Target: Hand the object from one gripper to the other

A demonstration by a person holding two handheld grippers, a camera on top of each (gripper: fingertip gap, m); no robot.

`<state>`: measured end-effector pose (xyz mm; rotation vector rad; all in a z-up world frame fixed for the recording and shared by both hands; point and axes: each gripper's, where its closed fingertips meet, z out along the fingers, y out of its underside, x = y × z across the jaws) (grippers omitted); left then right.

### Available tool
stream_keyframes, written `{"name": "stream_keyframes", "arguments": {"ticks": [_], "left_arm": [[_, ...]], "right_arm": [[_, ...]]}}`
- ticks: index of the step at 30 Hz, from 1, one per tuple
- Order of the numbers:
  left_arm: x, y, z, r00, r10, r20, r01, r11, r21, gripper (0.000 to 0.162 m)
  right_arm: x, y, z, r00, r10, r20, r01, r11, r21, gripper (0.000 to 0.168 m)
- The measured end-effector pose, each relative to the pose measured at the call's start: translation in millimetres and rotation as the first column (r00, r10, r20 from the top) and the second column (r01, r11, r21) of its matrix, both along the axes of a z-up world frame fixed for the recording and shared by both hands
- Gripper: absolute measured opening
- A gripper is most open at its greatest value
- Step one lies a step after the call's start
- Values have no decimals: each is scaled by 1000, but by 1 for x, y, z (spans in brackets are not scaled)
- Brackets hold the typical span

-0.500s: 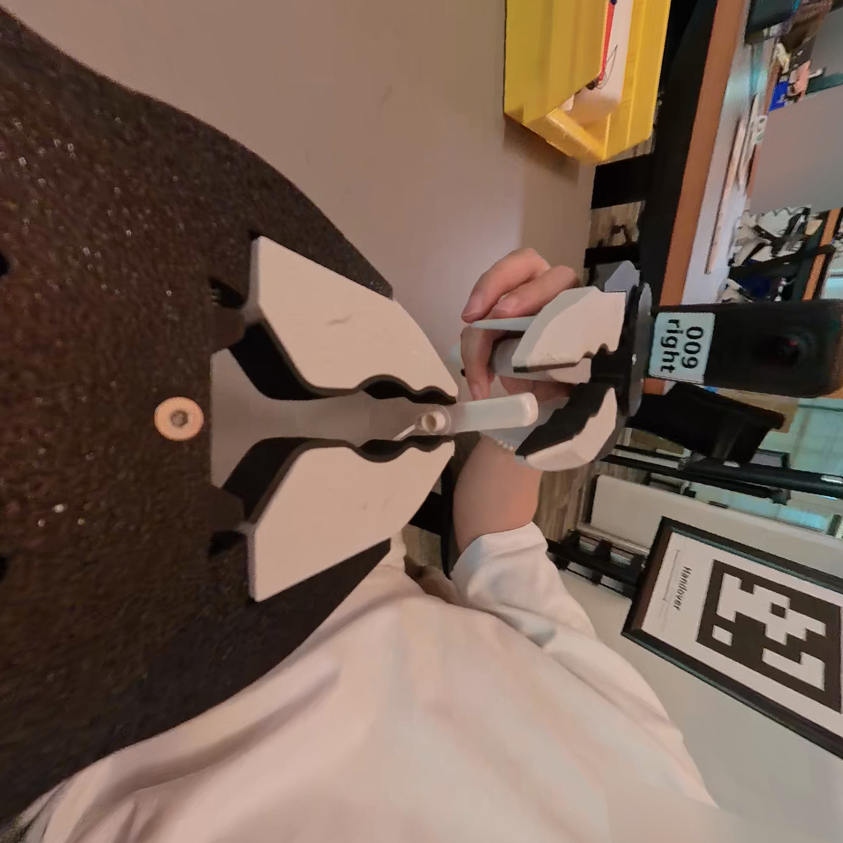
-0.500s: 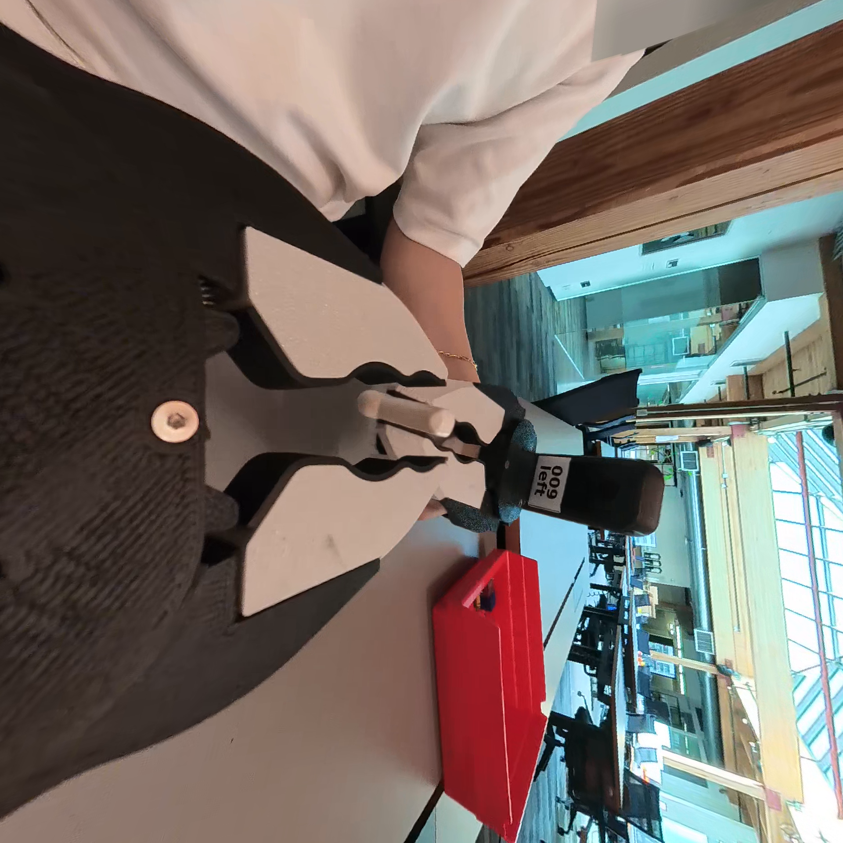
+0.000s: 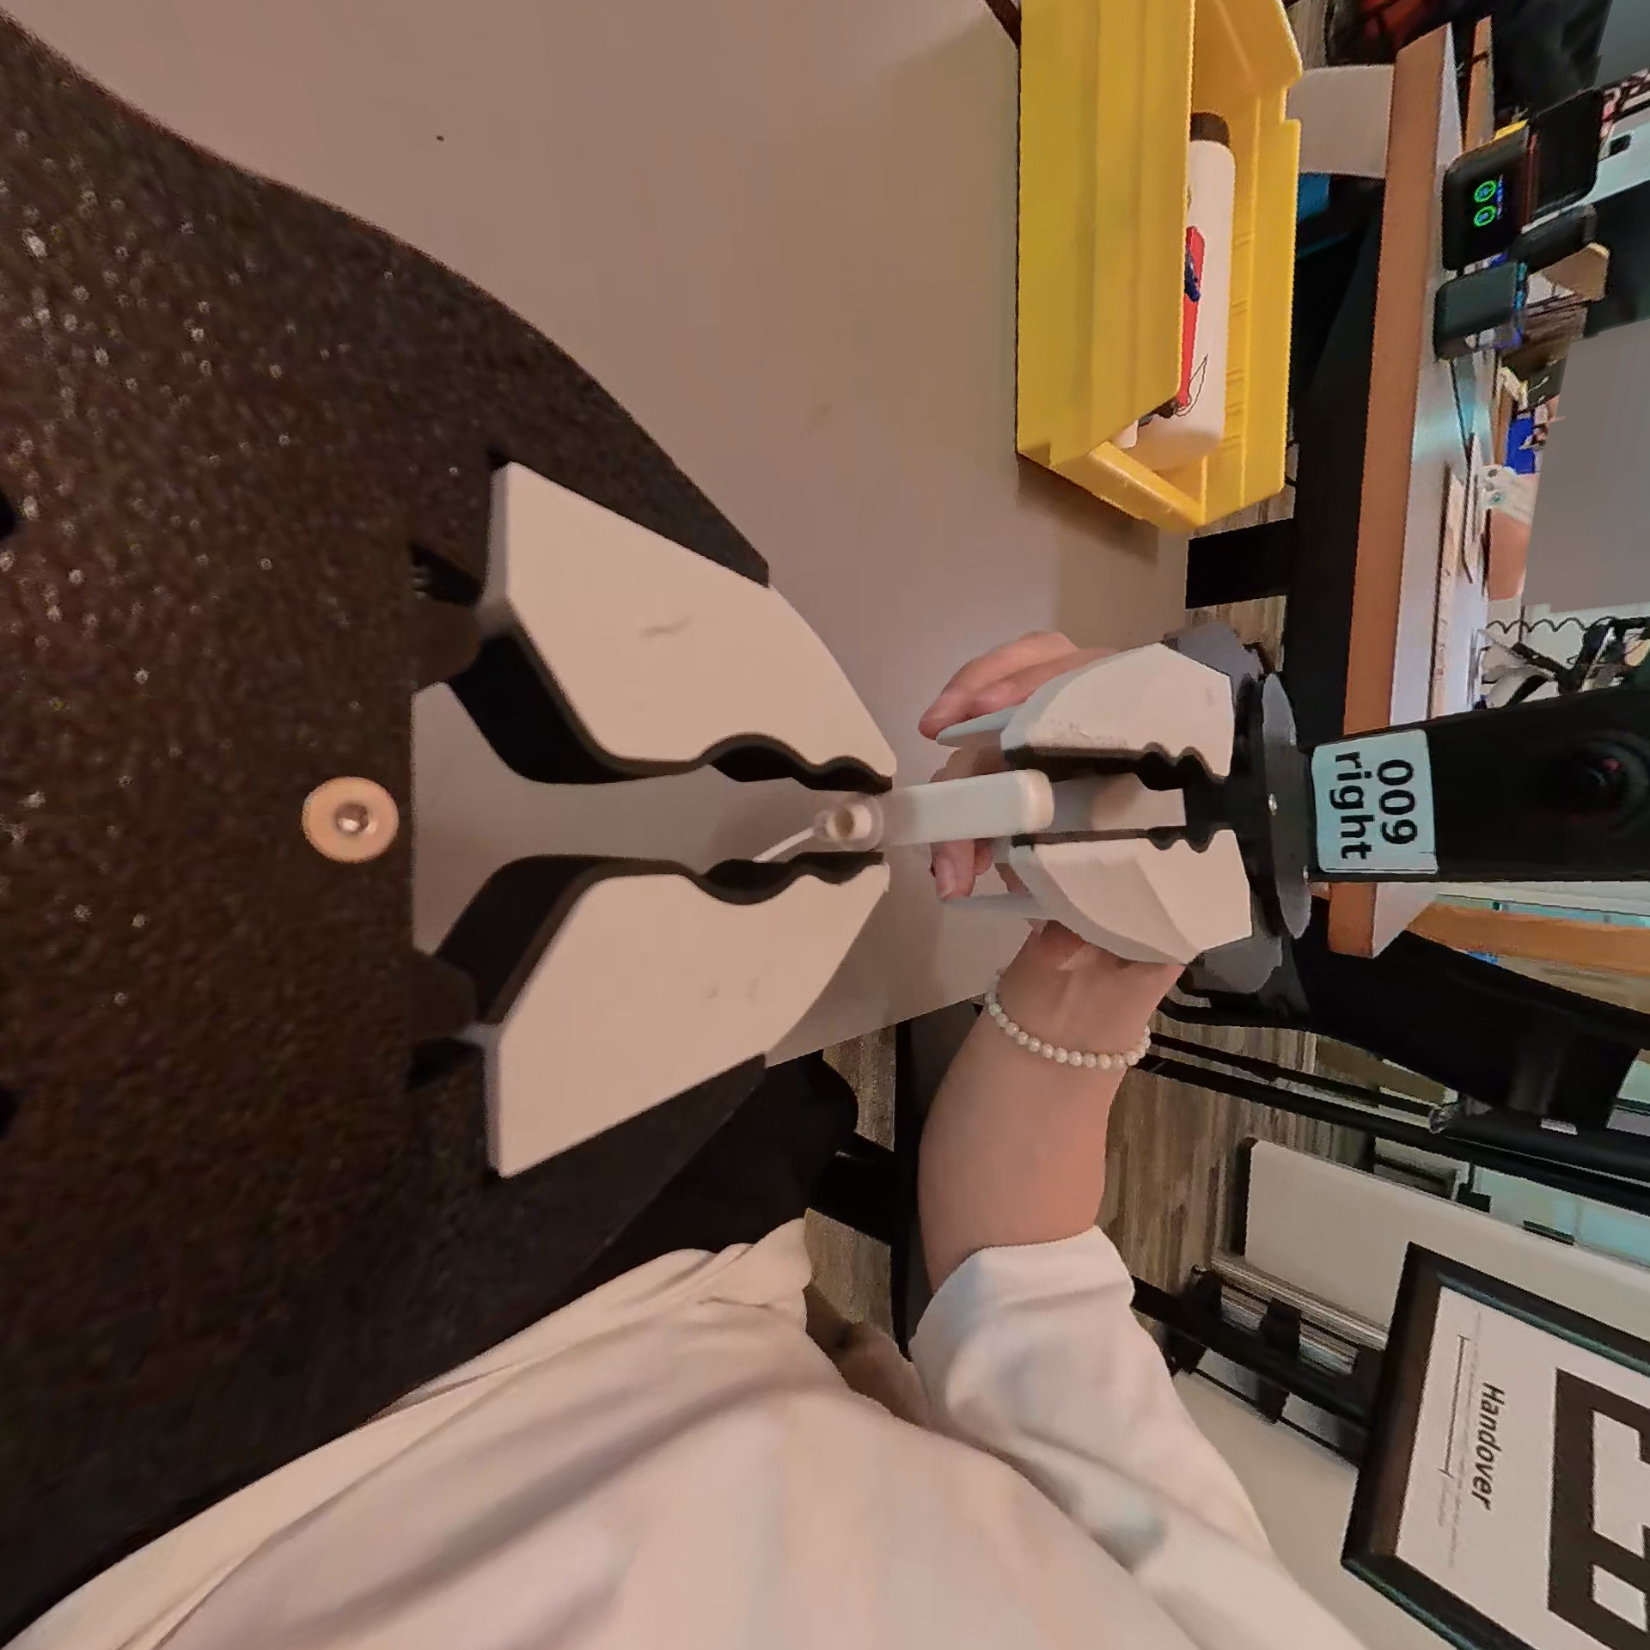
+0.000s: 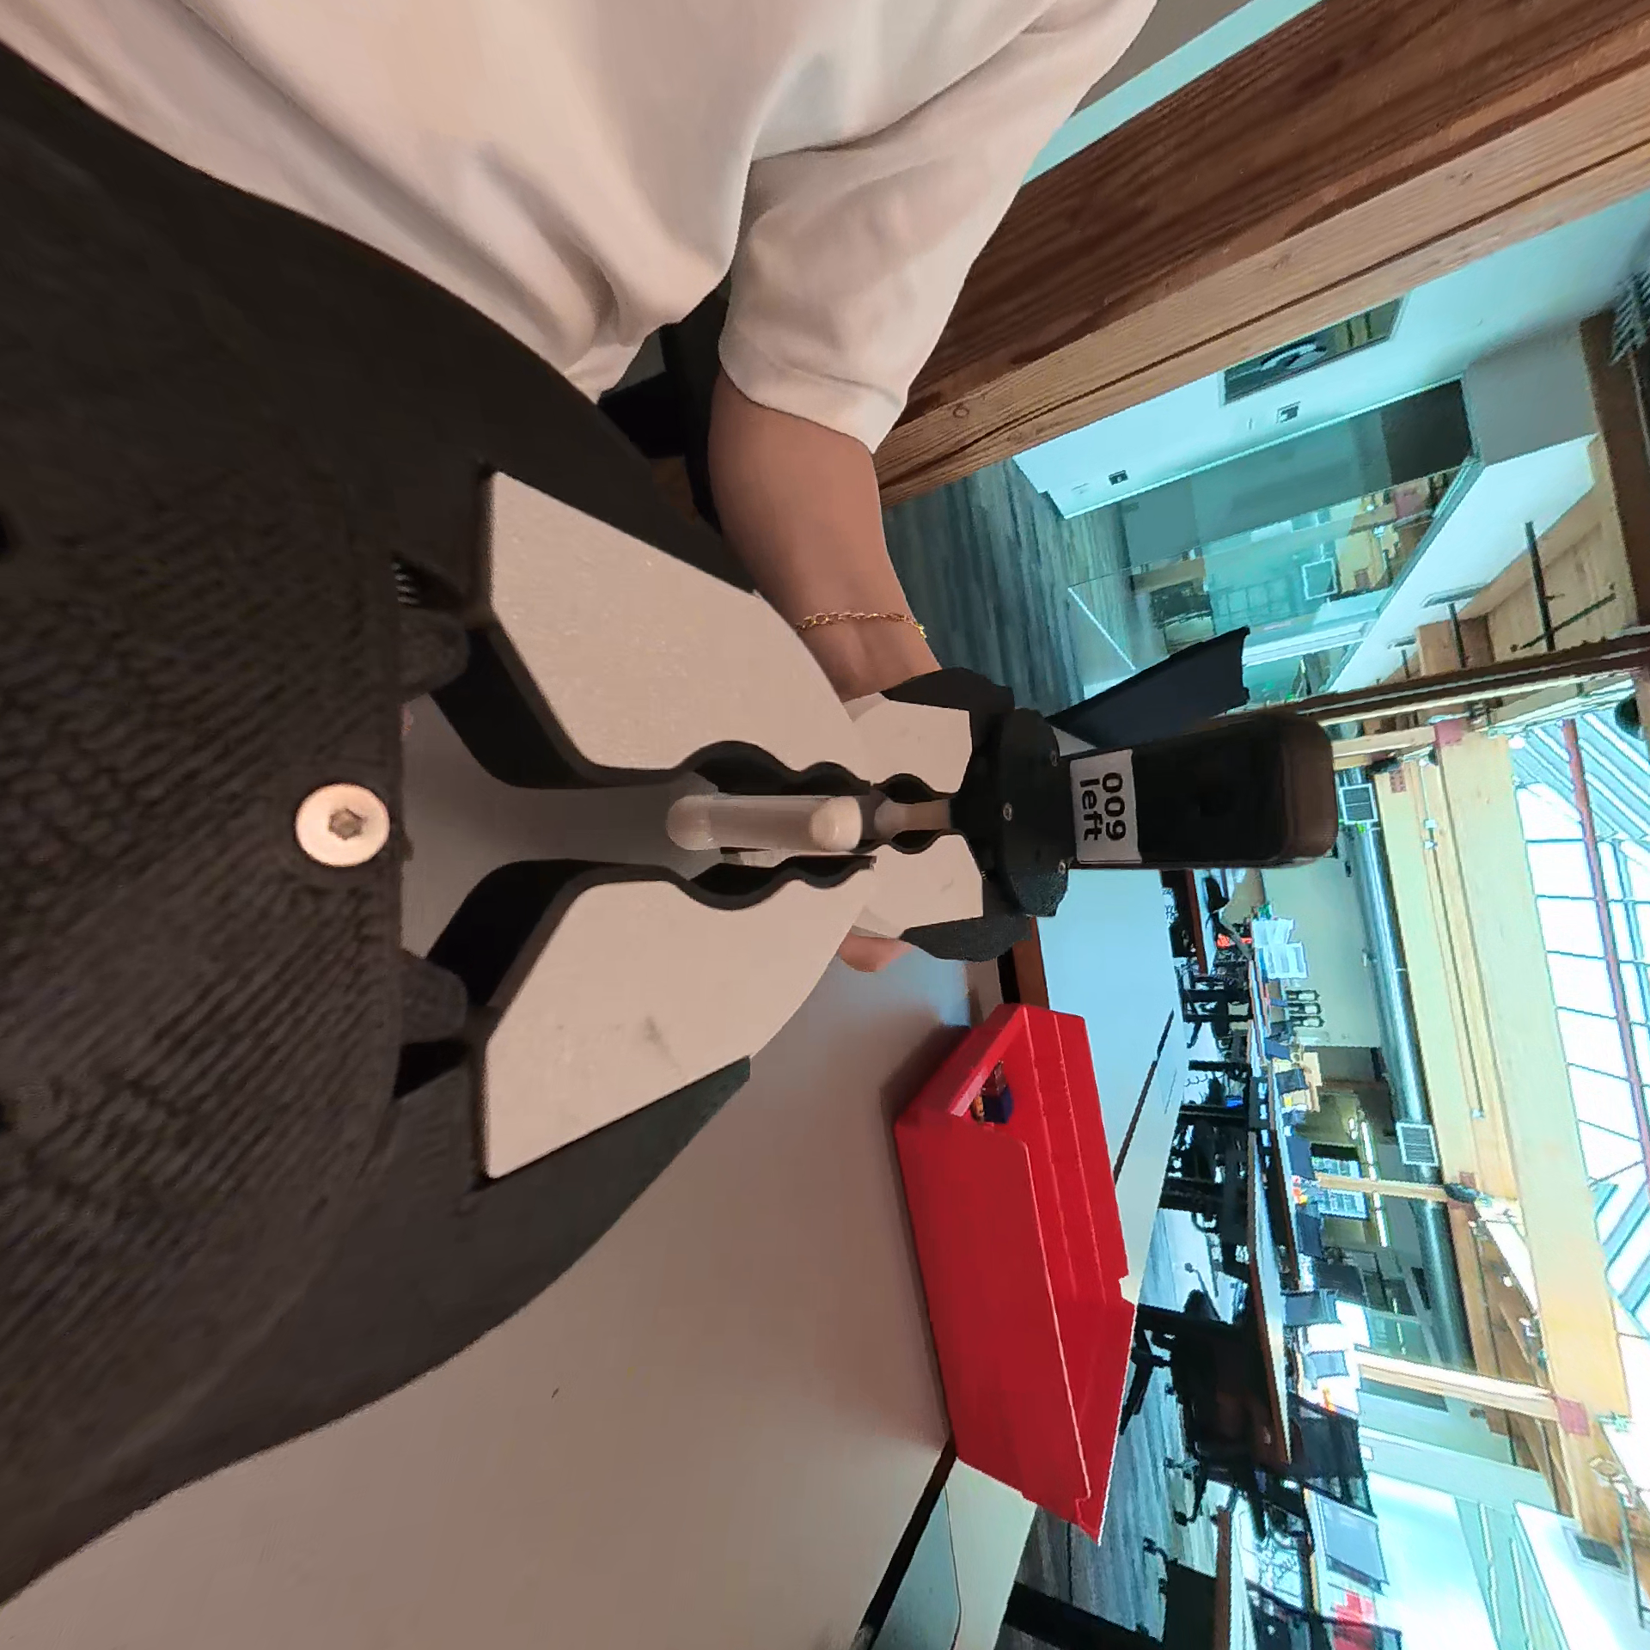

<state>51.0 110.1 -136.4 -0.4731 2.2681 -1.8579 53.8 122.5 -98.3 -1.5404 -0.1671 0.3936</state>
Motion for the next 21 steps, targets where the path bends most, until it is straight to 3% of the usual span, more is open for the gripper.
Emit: {"name": "stream_keyframes", "arguments": {"ticks": [9,12,14,17,21], "left_arm": [[5,5,2,999,37,-1,-37,999,-8,12],[19,16,10,984,169,58,-168,986,-21,16],[36,31,19,921,346,178,-352,936,5,29],[47,43,33,789,516,333,-568,820,75,29],[54,31,27,682,649,338,-718,682,139,29]], "right_arm": [[1,8,-6,998,-37,47,40,998,-51,11],[18,9,2,988,-152,30,152,988,-15,11],[43,5,9,957,-288,-47,288,958,6,11],[75,-3,8,884,-435,-172,442,897,-2,11],[83,-2,6,840,-482,-248,502,864,20,11]]}}
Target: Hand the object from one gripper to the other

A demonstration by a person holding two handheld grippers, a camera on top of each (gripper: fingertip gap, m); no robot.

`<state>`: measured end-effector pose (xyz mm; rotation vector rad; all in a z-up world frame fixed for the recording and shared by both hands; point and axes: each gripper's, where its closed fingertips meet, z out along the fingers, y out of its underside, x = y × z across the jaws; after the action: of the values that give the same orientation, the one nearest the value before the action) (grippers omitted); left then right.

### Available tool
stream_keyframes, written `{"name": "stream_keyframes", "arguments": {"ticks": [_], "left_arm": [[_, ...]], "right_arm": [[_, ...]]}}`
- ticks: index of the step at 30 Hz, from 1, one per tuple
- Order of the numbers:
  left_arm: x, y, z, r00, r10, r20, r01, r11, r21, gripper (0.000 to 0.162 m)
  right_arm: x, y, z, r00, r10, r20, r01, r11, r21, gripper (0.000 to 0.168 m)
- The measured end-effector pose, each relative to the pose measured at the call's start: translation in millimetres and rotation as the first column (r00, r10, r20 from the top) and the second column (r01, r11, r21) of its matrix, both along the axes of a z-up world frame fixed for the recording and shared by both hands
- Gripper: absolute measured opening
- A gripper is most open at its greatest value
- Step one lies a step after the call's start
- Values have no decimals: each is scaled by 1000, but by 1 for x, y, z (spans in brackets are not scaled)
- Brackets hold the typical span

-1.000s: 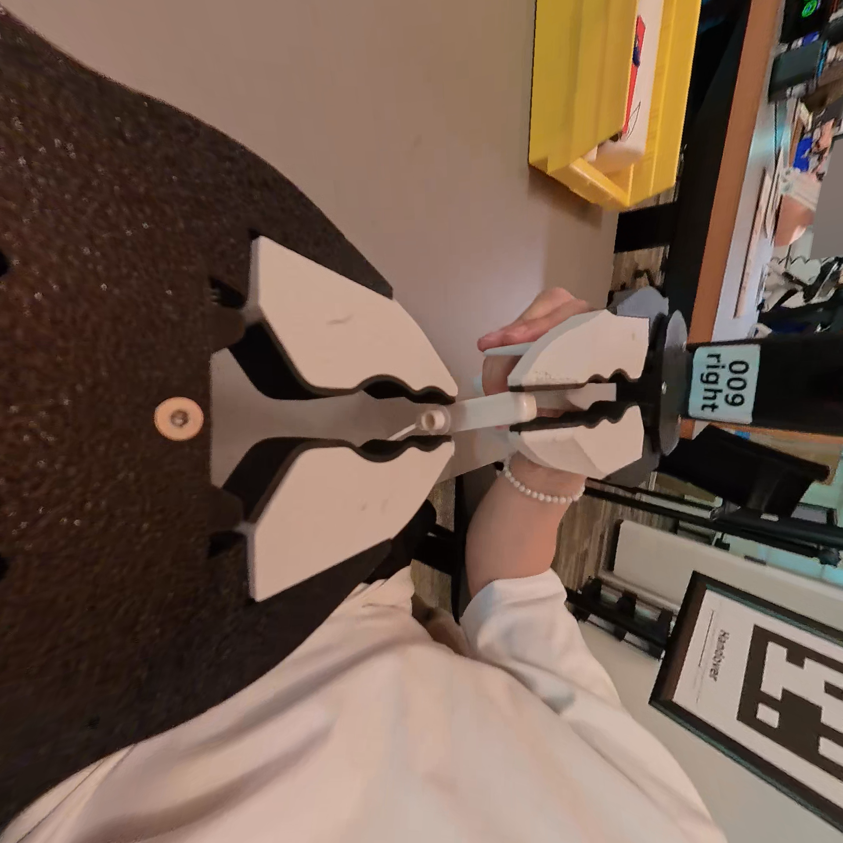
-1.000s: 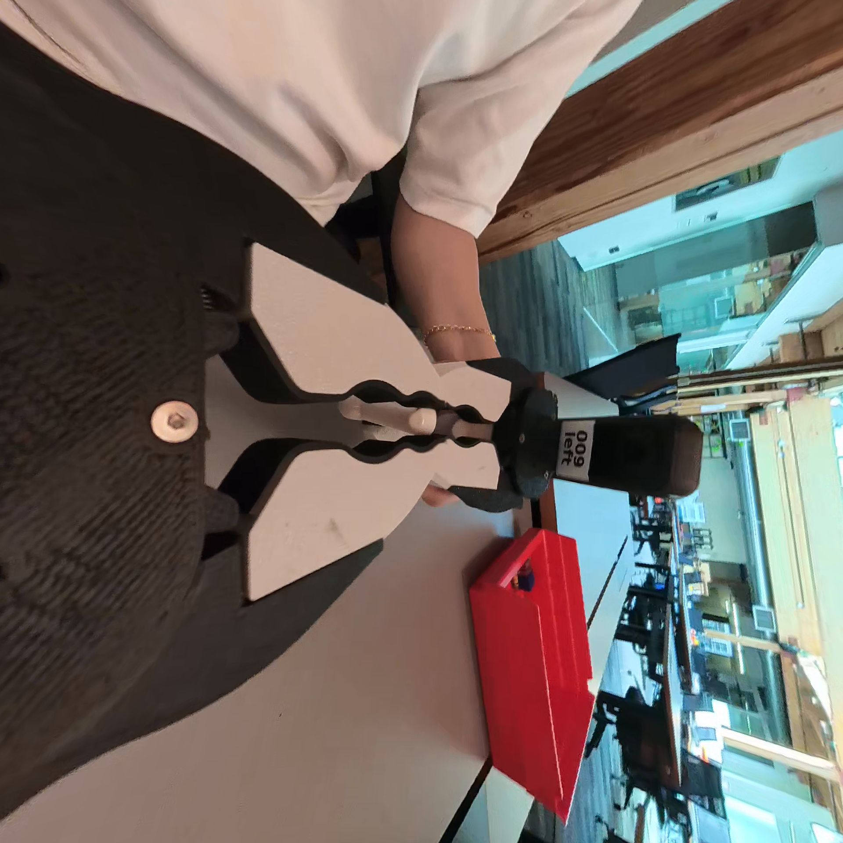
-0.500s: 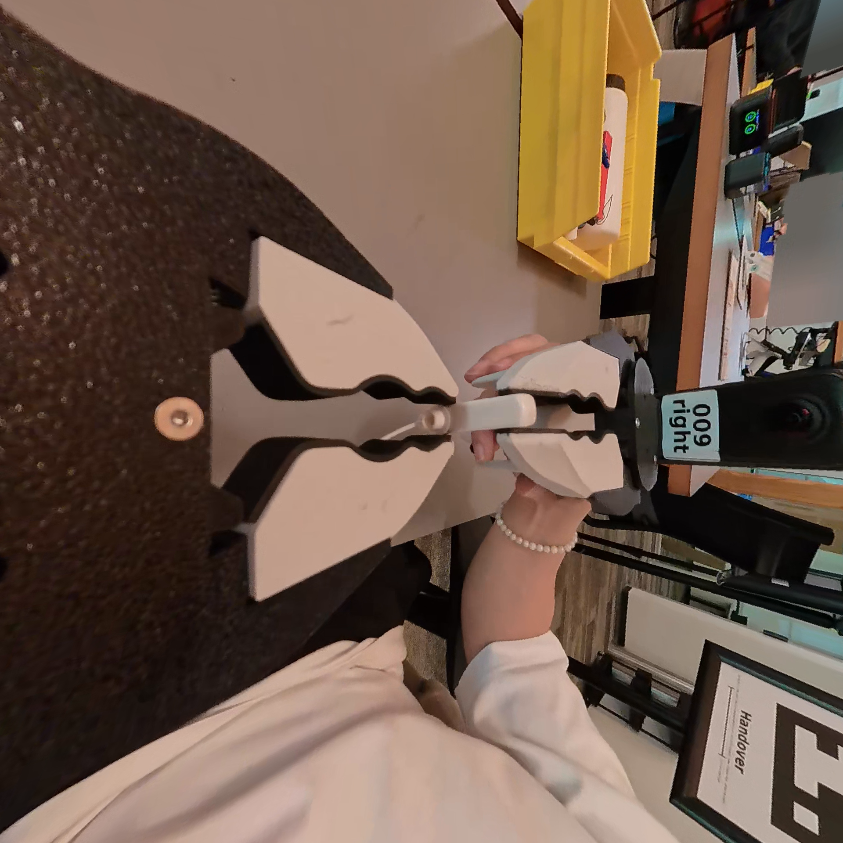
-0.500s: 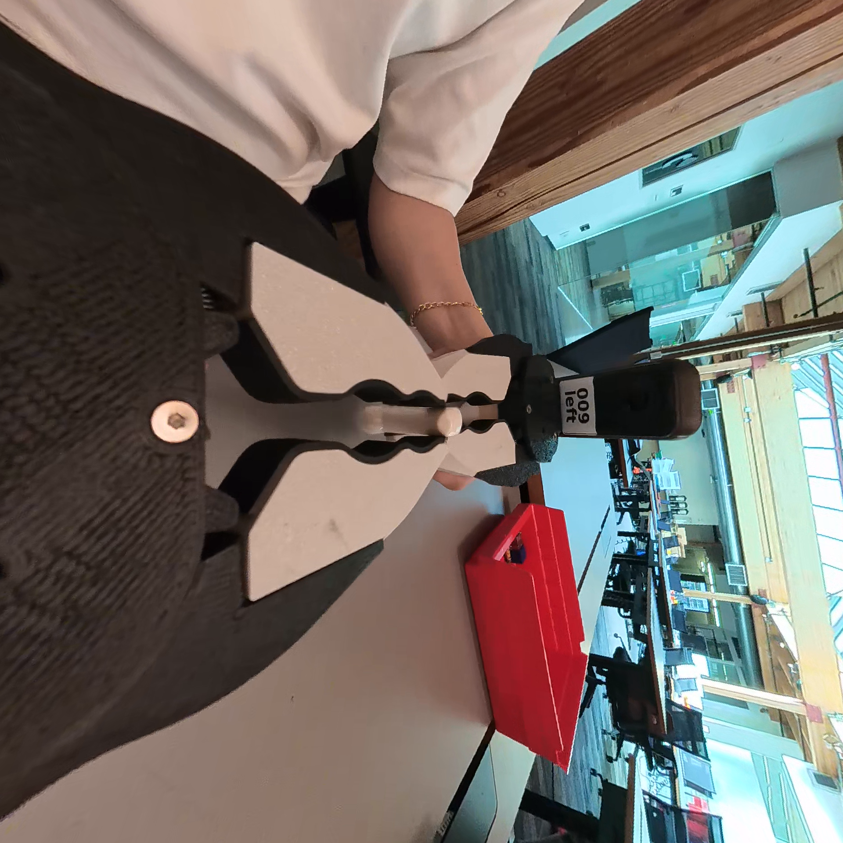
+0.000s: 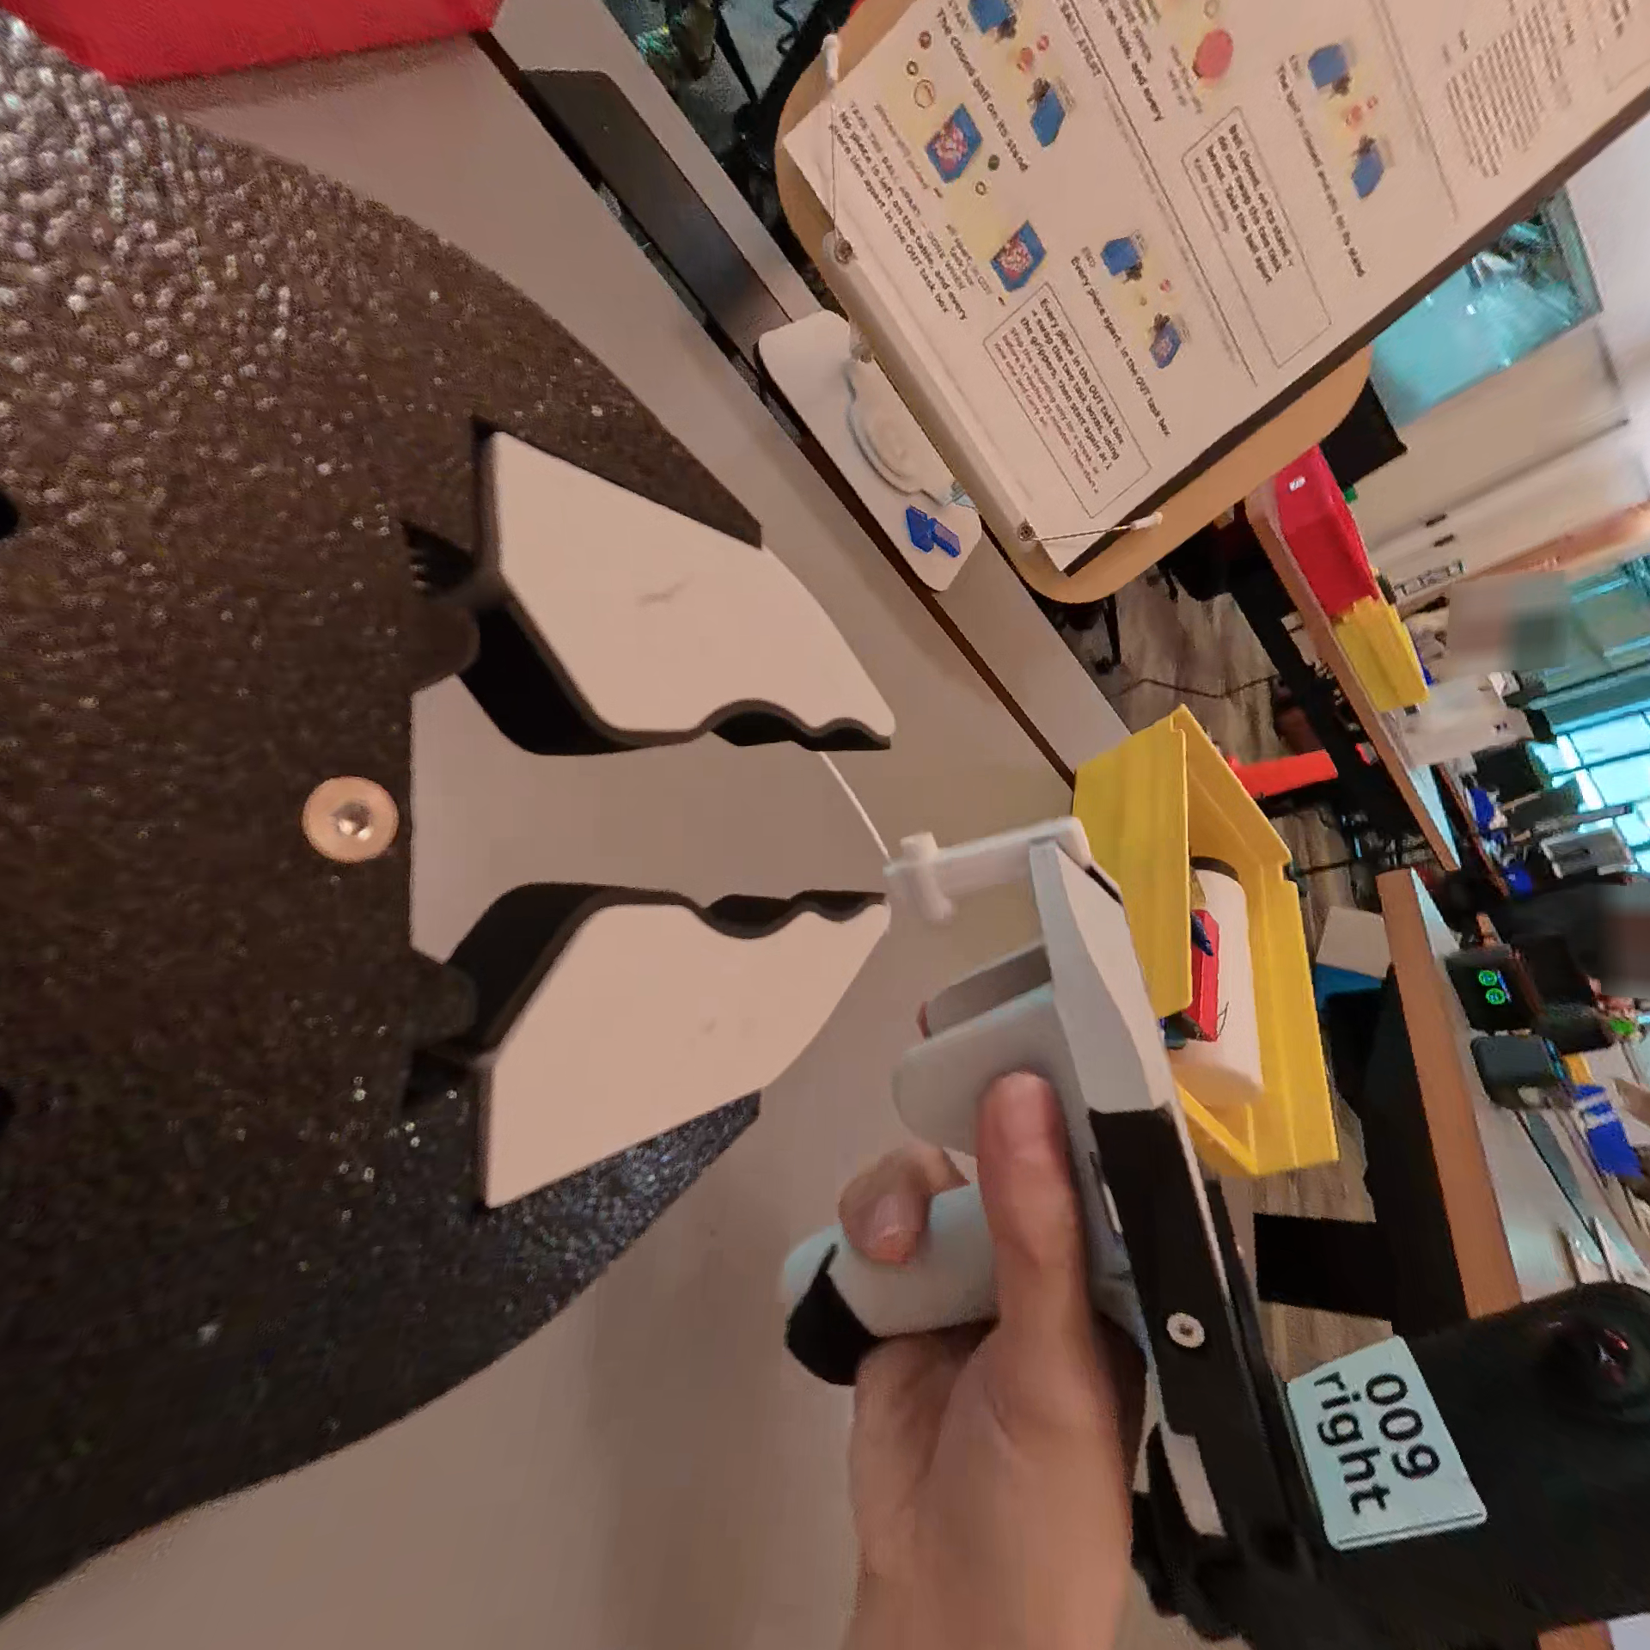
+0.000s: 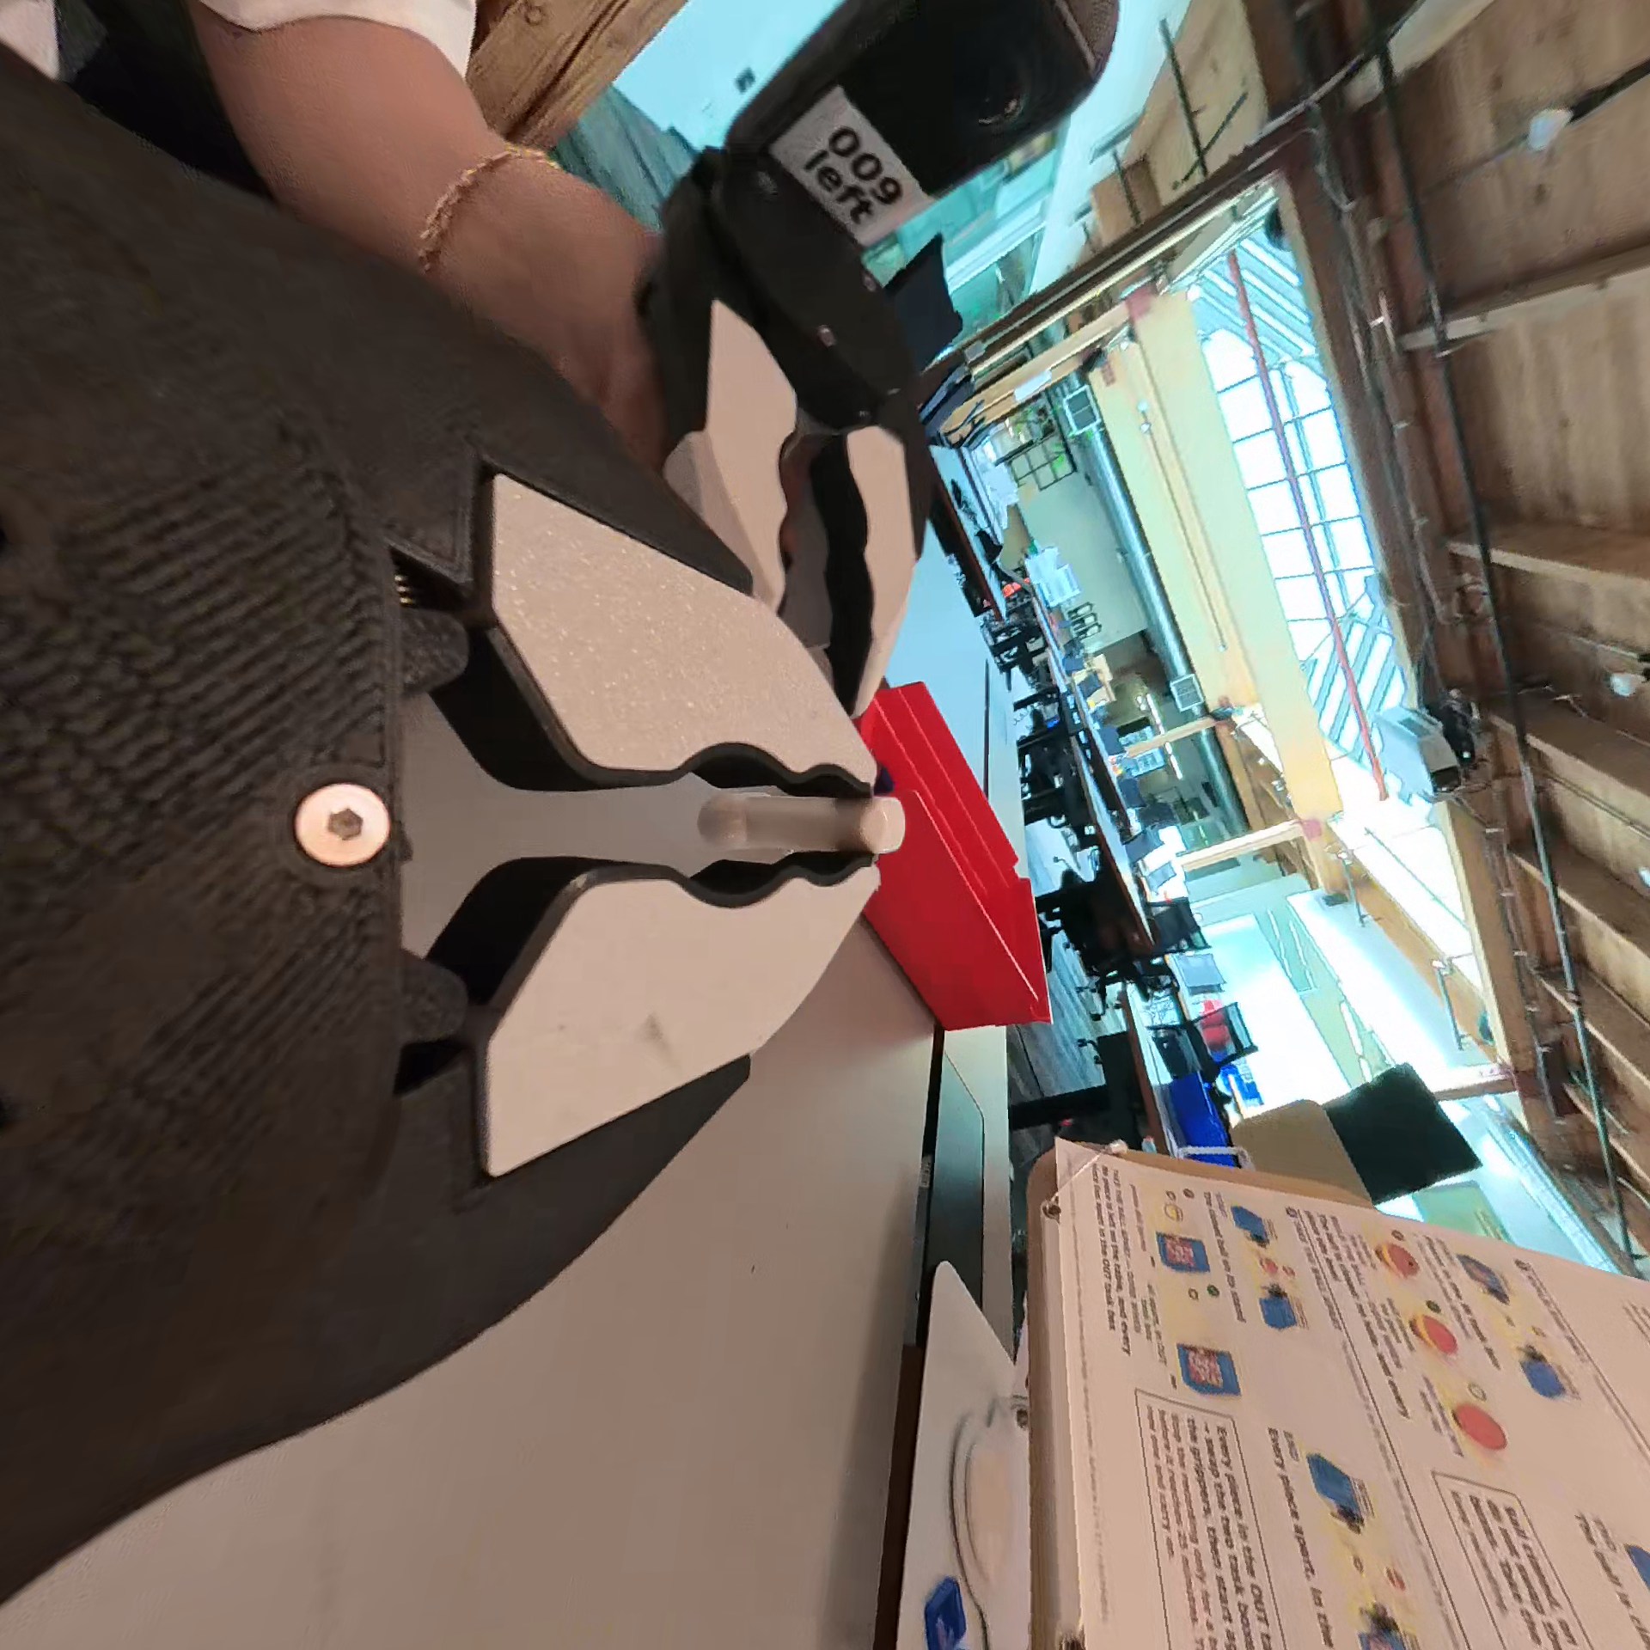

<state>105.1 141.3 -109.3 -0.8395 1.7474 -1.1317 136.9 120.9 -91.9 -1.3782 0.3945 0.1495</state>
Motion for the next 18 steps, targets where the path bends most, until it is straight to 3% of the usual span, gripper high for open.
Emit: {"name": "stream_keyframes", "arguments": {"ticks": [4,11,18], "left_arm": [[7,-9,-11,998,57,9,-56,997,-54,28],[8,-17,-13,1000,-9,-4,8,992,-128,35],[11,-13,-14,999,33,29,-29,993,-115,25]], "right_arm": [[-10,8,-2,1000,-4,-2,4,1000,-8,11],[-16,9,3,1000,-28,-3,28,1000,11,11],[-21,15,-1,1000,-21,-3,21,1000,8,11]]}}
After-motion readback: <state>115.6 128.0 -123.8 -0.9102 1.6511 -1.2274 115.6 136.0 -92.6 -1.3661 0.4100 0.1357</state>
